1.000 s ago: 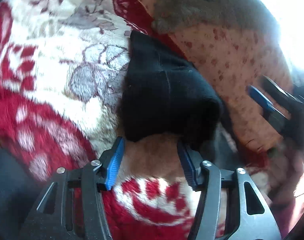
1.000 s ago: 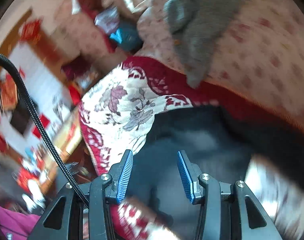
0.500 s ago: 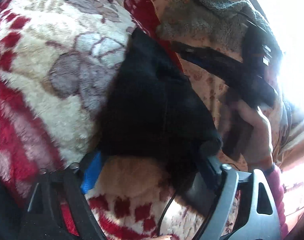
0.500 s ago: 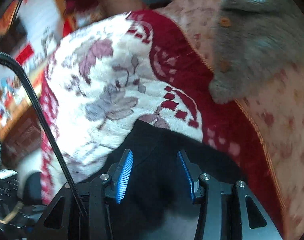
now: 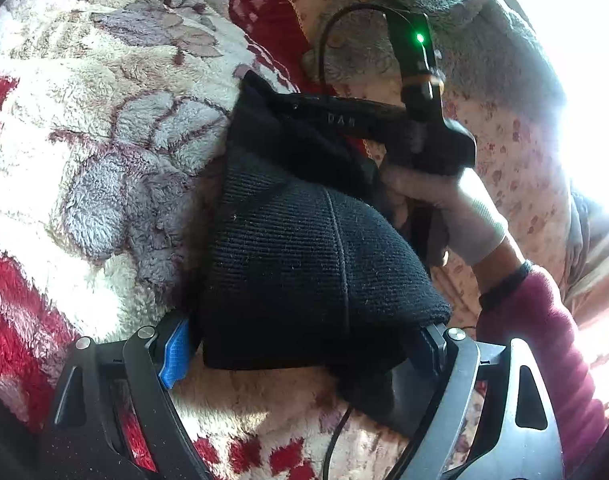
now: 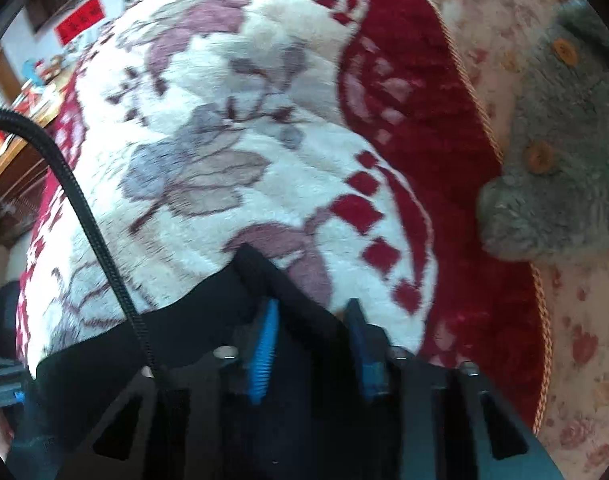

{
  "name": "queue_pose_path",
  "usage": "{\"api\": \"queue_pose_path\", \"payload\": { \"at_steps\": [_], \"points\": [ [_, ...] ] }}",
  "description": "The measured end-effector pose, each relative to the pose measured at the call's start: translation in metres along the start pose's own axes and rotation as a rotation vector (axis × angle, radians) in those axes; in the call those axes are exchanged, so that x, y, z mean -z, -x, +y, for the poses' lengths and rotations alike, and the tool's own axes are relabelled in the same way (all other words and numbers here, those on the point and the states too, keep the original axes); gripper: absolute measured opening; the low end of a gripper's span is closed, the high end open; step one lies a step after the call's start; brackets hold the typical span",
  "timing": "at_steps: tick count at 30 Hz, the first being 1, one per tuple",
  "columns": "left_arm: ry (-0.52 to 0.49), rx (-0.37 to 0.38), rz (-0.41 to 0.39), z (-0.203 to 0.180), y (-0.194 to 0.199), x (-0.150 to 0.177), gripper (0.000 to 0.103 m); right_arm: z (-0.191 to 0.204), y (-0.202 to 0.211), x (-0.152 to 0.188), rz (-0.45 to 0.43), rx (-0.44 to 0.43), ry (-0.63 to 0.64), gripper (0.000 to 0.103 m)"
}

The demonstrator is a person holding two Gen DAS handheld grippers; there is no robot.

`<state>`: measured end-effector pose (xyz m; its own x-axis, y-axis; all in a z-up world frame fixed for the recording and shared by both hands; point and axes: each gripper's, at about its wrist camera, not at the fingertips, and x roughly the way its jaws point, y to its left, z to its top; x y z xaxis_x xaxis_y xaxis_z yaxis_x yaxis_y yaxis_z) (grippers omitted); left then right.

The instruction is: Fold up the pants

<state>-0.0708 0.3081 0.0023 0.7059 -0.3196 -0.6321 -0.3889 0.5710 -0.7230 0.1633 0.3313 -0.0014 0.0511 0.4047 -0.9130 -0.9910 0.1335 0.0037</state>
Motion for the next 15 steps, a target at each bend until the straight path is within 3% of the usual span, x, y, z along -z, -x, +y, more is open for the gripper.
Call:
{"api": "queue_pose_path", "payload": {
  "at_steps": [2,5,6,9,15],
  "points": [
    [-0.008,0.005,-0.013,0.000,0.001,-0.001,0.080,0.006,0.002,0.003,-0.002,0.024,0.021,0.013],
    [-0.074,-0.063,-0.030,0.000,0.003,-0.004,0.035,0.013,0.011,0.007,-0.008,0.067,0.046,0.007],
    [-0.068,-0.062,-0.013,0.001,0.001,-0.007,0.031,0.014,0.014,0.007,-0.014,0.080,0.055,0.006],
    [-0.070,-0.078,0.010,0.003,-0.003,-0.021,0.019,0.011,0.030,0.004,-0.066,0.122,0.036,0.006],
    [-0.155,-0.143,-0.075,-0.004,0.005,-0.047,0.015,-0.009,0.049,-0.017,-0.182,0.216,-0.065,0.006]
  ]
}}
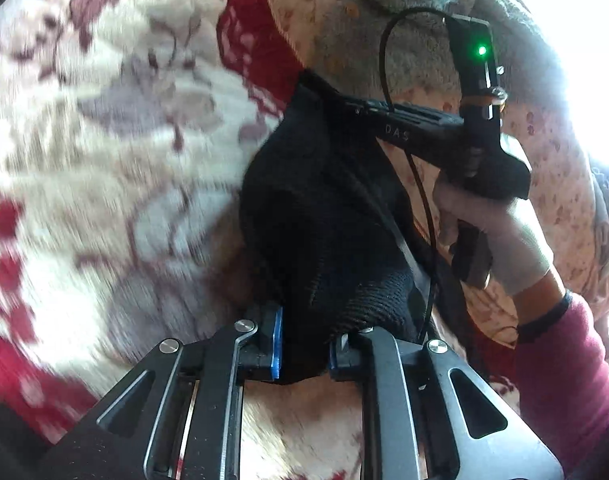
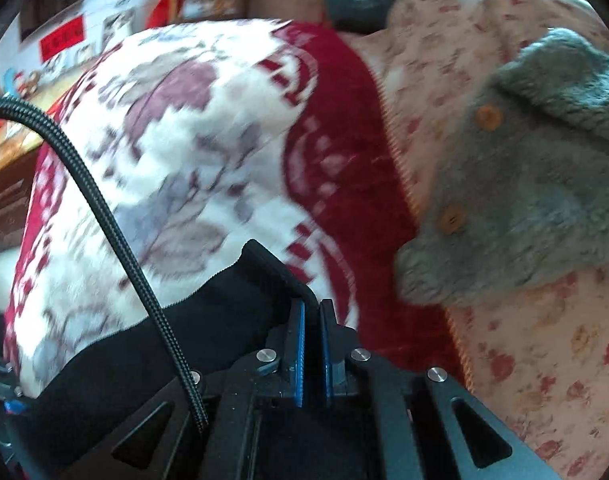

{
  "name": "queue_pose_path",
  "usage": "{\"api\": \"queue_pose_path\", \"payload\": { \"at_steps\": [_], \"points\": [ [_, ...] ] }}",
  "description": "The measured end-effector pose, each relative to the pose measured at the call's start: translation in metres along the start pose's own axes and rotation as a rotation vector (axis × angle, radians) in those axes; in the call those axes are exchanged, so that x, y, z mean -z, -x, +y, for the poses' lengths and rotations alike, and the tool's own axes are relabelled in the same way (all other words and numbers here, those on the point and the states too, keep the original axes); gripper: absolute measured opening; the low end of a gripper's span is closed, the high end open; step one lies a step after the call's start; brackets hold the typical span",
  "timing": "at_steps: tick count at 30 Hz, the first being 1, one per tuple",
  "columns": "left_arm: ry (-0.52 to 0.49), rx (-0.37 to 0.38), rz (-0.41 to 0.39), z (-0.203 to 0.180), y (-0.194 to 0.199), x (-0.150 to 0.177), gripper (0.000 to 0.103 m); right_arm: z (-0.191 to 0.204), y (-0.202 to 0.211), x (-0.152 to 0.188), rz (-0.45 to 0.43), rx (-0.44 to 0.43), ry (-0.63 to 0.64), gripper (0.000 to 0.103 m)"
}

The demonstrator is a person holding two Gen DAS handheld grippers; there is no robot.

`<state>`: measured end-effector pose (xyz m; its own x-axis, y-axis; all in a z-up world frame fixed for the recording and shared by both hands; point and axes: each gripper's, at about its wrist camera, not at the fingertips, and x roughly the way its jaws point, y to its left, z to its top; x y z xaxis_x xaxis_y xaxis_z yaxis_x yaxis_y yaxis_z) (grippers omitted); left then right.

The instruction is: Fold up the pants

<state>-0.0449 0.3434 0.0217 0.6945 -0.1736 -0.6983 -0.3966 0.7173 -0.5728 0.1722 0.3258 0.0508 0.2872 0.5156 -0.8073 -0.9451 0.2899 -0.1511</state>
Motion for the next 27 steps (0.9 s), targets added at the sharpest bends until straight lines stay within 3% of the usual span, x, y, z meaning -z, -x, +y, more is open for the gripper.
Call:
{"api": "queue_pose_path", "payload": {
  "at_steps": [2,4,6,9,12,15,18,22,24,27],
  "points": [
    [-0.017,-0.056,-0.048,0.001,0.005,-0.004,0.014,-0.005,-0.004,-0.008,-0.032,0.005,-0.044,0.006],
    [-0.043,-0.153,-0.097,0.005,0.008,-0.008,0.014,-0.009,-0.012,-0.013,-0.066,-0.022,-0.112,0.006],
    [-0.096,-0.290,-0.121,0.008,0.005,-0.005,0.015,-0.008,-0.031,-0.013,-0.040,-0.045,-0.169,0.006],
    [-0.082,-0.328,-0.096,0.021,0.003,-0.005,0.027,0.002,-0.063,-0.004,0.036,-0.051,-0.200,0.007],
    [-0.033,-0.297,-0.076,0.032,0.013,-0.007,0.035,0.001,-0.056,0.000,0.062,-0.057,-0.219,0.009],
    [0.004,-0.283,-0.064,0.041,0.023,-0.009,0.040,-0.023,-0.018,0.006,0.018,-0.058,-0.332,0.019],
    [0.026,-0.303,-0.066,0.043,0.034,-0.005,0.040,-0.042,0.039,0.032,-0.058,-0.126,-0.443,0.025],
    [0.001,-0.331,-0.097,0.038,0.059,0.008,0.040,-0.038,0.129,0.104,-0.140,-0.121,-0.504,0.026],
    [-0.004,-0.418,-0.153,0.039,0.074,0.013,0.040,-0.034,0.168,0.140,-0.167,-0.110,-0.537,0.027],
    [0.009,-0.450,-0.198,0.047,0.093,0.014,0.040,-0.018,0.229,0.206,-0.228,-0.092,-0.623,0.041]
  ]
}}
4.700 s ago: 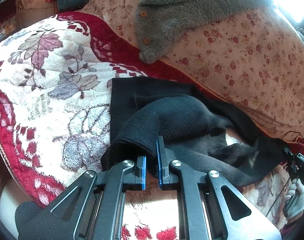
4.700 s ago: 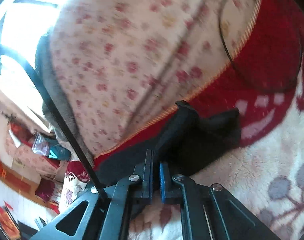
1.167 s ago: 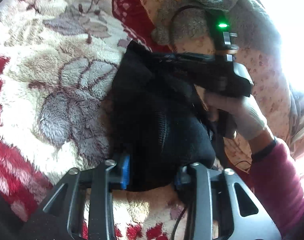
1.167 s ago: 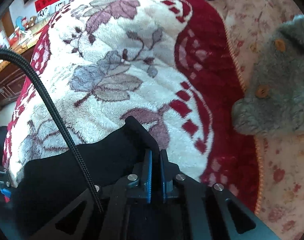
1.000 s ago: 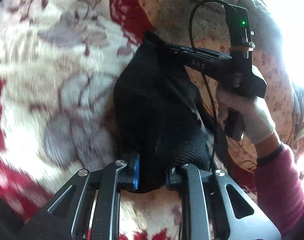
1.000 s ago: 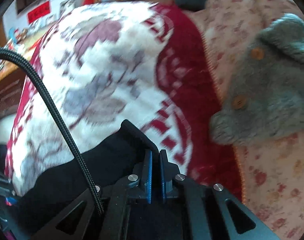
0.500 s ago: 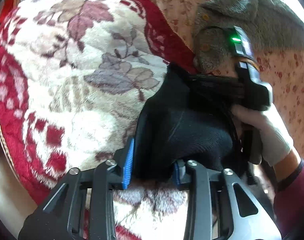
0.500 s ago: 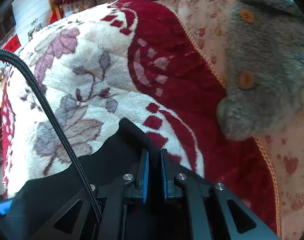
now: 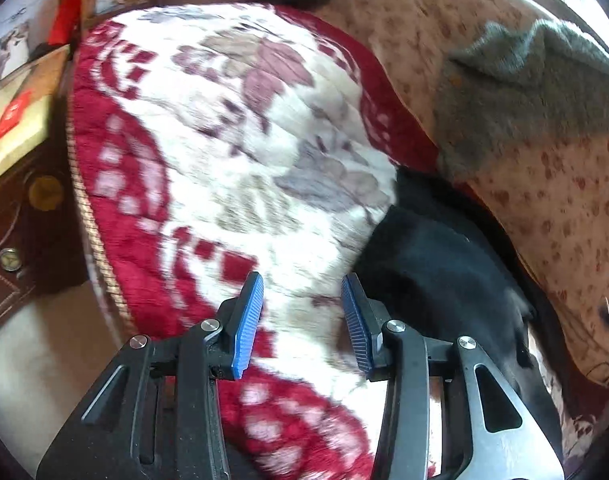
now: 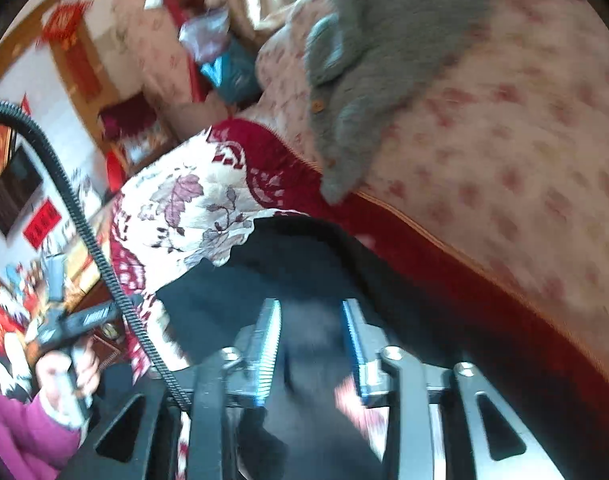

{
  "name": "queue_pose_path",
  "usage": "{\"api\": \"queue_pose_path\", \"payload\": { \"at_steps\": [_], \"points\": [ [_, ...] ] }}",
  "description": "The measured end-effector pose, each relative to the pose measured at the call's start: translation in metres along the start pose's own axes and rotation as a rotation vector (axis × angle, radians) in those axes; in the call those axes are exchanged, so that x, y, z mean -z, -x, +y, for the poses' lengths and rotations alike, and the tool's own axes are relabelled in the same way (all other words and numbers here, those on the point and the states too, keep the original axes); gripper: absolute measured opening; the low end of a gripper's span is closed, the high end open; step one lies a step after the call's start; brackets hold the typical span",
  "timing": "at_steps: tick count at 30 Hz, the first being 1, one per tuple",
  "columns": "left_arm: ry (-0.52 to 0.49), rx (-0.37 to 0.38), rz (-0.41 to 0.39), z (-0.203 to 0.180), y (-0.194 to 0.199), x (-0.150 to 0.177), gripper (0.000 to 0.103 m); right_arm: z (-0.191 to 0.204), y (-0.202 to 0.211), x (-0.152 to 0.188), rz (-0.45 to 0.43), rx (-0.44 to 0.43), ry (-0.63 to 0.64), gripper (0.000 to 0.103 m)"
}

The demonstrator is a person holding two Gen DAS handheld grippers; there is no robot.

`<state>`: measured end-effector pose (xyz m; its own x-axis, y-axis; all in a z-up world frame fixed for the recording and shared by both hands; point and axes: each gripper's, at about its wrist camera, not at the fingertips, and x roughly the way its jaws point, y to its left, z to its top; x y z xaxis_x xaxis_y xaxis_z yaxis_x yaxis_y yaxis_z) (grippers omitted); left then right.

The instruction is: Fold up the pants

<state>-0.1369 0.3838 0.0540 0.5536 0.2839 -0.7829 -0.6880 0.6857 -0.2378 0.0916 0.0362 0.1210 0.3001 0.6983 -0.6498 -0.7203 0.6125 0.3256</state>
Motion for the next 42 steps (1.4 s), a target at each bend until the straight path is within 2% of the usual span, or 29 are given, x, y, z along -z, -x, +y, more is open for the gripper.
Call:
{"api": "queue_pose_path", "payload": {
  "at_steps": [1,5,7,10,13,16,19,21,26,31,36,42],
  "points": [
    [0.012,0.006,0.020,0.005,0.001,-0.001,0.040,-0.003,0.018,0.017,-0.017,0.000,-0.038,0.045],
    [0.010,0.057,0.046,0.001,0.005,0.003,0.040,-0.018,0.068,0.079,-0.063,0.036,-0.181,0.045],
    [-0.014,0.117,0.061,-0.014,0.008,0.010,0.040,-0.028,0.091,0.114,-0.095,0.052,-0.279,0.045],
    [-0.067,0.175,0.091,-0.043,0.008,0.018,0.041,-0.046,0.109,0.149,-0.094,0.115,-0.367,0.045],
    [-0.127,0.240,0.125,-0.073,0.008,0.027,0.045,-0.069,0.117,0.169,-0.099,0.103,-0.499,0.045],
    [-0.182,0.312,0.187,-0.106,-0.002,0.030,0.045,-0.086,0.121,0.175,-0.106,0.168,-0.530,0.045],
    [-0.197,0.388,0.264,-0.135,-0.017,0.027,0.057,-0.111,0.117,0.177,-0.122,0.076,-0.630,0.046],
    [-0.190,0.418,0.293,-0.150,-0.027,0.024,0.061,-0.127,0.111,0.177,-0.129,0.077,-0.705,0.046],
    [-0.181,0.424,0.362,-0.194,-0.064,0.013,0.061,-0.178,0.116,0.184,-0.181,0.168,-0.908,0.047],
    [-0.168,0.434,0.435,-0.225,-0.103,-0.003,0.061,-0.218,0.117,0.202,-0.223,0.161,-1.079,0.050],
    [-0.122,0.371,0.412,-0.237,-0.133,-0.025,0.061,-0.241,0.113,0.198,-0.254,0.168,-1.106,0.050],
    [-0.099,0.342,0.403,-0.256,-0.157,-0.036,0.061,-0.247,0.112,0.195,-0.253,0.157,-1.106,0.050]
  ]
}}
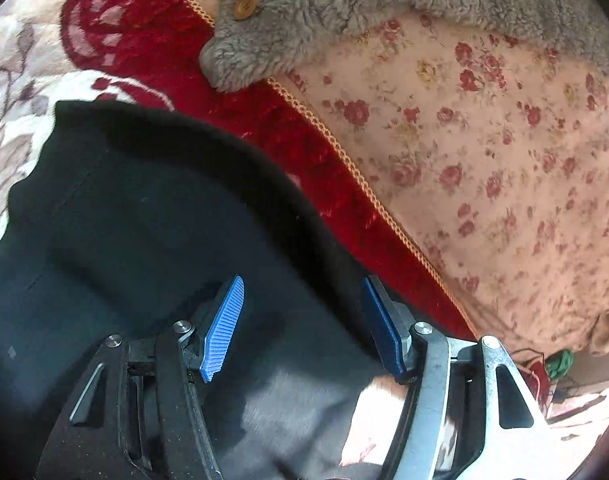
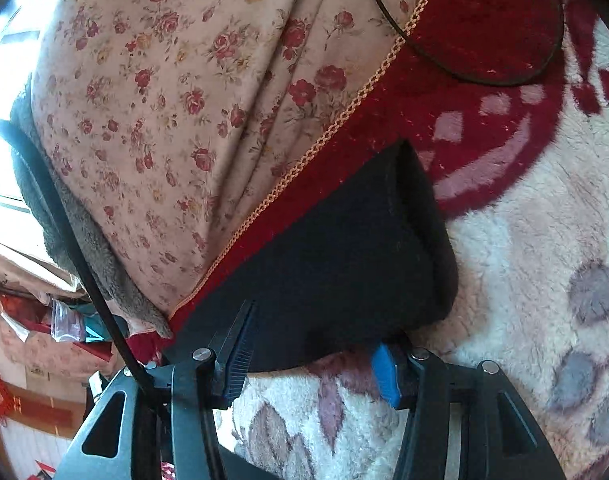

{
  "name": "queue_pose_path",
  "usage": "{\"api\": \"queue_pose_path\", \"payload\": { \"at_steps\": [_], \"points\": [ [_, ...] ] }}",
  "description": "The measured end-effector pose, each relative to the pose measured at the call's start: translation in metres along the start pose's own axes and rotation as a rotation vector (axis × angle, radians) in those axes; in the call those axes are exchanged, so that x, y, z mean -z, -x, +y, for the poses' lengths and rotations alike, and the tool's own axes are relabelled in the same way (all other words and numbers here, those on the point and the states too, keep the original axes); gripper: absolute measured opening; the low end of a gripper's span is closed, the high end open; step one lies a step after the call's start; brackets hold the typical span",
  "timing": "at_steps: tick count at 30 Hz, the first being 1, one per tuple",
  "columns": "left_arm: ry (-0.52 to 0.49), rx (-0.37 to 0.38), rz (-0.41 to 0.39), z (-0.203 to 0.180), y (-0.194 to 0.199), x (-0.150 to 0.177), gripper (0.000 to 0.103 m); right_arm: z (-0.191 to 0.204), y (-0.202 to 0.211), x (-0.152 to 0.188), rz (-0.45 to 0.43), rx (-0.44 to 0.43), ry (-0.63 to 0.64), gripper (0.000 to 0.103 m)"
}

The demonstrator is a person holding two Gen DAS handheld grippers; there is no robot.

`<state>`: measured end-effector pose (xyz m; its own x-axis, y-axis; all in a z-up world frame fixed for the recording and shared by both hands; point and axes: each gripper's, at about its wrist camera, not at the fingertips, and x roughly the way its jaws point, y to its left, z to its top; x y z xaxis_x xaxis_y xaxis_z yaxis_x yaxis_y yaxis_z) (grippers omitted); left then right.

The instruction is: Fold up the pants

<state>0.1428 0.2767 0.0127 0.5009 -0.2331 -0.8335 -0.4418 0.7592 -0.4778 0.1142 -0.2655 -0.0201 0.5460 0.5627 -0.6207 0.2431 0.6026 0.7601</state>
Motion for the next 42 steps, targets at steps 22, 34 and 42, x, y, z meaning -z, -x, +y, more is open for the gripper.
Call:
{"api": "queue_pose_path", "payload": {
  "at_steps": [22,34,42],
  "points": [
    [-0.085,-0.052,-0.095,-0.012,-0.016,-0.019,0.007,-0.002,0.024,-0.004,-0.066,-0.199,0.055,0.005],
    [-0.172,0.098,-0.190,-0.014,0.093,0.035,0.006,0.042,0.125,0.021,-0.162,-0.285,0.162,0.005],
    [-0.240,0.091,-0.189,0.020,0.127,0.102,0.006,-0.009,0.168,0.087,-0.142,-0.252,0.104,0.005]
  ]
}}
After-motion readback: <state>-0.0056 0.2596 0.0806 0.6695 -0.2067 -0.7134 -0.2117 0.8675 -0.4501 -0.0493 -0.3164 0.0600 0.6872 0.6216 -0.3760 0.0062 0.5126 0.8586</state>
